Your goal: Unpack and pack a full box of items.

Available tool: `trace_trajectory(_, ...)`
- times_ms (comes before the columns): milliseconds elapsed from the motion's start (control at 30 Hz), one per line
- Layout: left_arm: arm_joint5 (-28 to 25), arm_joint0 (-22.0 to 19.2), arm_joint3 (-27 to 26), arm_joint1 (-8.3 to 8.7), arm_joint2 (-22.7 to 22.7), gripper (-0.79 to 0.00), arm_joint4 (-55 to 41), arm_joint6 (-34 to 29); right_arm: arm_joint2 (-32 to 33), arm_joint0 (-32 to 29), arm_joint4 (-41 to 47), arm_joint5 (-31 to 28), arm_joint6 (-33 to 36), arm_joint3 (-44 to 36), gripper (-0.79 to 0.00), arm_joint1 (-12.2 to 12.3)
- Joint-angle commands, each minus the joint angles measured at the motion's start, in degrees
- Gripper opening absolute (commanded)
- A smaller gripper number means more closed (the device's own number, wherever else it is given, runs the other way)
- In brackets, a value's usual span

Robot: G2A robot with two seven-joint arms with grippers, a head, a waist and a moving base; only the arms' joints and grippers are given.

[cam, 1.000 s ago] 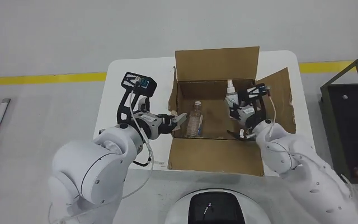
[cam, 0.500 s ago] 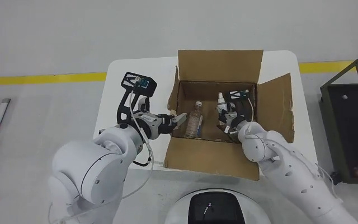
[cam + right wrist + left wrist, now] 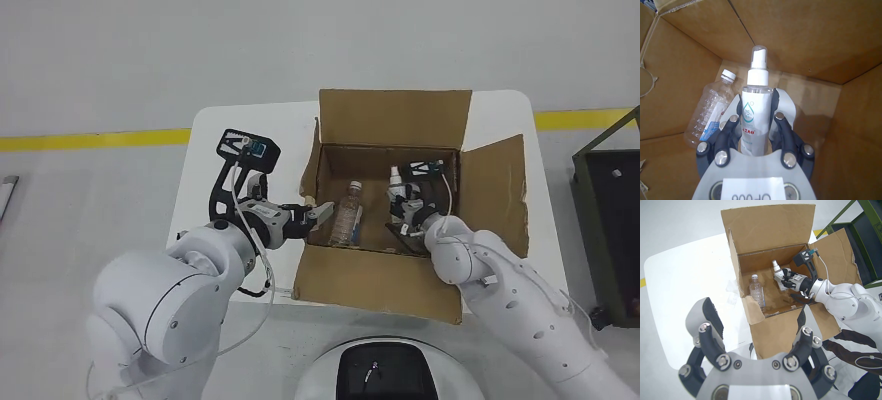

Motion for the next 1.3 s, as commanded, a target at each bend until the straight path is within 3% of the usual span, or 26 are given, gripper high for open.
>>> trace_trajectory(0,0.00,0.00,0.00,0.00,0.00,0.000,0.00,0.00,0.26,-0.14,0.03,-0.25,0.08,-0.06,-0.416,-0.04)
trace_trajectory(167,0.00,0.00,0.00,0.00,0.00,0.000,0.00,0.00,1.18,-0.56,0.23,-0.83,0.01,-0.38,-0.360,-0.13)
trace_trajectory(267,0.00,0.00,0.00,0.00,0.00,0.000,0.00,0.00,2.18,-1.11,1.42,-1.66,-0.93,-2.24,-0.397,-0.19)
trace_trajectory(333,0.00,0.00,0.00,0.00,0.00,0.000,0.00,0.00,3.29,-2.37,2.58,-2.61,-2.13,-5.22,-0.376,-0.12)
trace_trajectory(367,0.00,0.00,0.00,0.00,0.00,0.000,0.00,0.00,4.12,-2.87,3.16,-3.71,-3.05,-7.03,-0.259,-0.05)
trace_trajectory(467,0.00,0.00,0.00,0.00,0.00,0.000,0.00,0.00,7.71,-5.15,6.70,-7.89,-5.80,-13.96,-0.031,0.28)
trace_trajectory(500,0.00,0.00,0.00,0.00,0.00,0.000,0.00,0.00,9.33,-6.31,7.57,-9.86,-6.76,-16.50,0.000,0.49)
trace_trajectory(700,0.00,0.00,0.00,0.00,0.00,0.000,0.00,0.00,23.49,-14.67,15.06,-17.40,-11.05,-29.33,0.000,1.73)
trace_trajectory(1000,0.00,0.00,0.00,0.00,0.00,0.000,0.00,0.00,47.16,-28.14,30.58,-21.30,-12.27,-32.19,0.000,2.45)
trace_trajectory(1133,0.00,0.00,0.00,0.00,0.00,0.000,0.00,0.00,51.74,-33.05,34.66,-23.23,-11.73,-29.75,0.000,2.40)
trace_trajectory(1200,0.00,0.00,0.00,0.00,0.00,0.000,0.00,0.00,51.01,-34.26,40.67,-25.13,-10.14,-28.30,0.000,2.23)
trace_trajectory(1267,0.00,0.00,0.00,0.00,0.00,0.000,0.00,0.00,50.25,-35.03,40.85,-26.31,-8.51,-26.89,0.000,2.29)
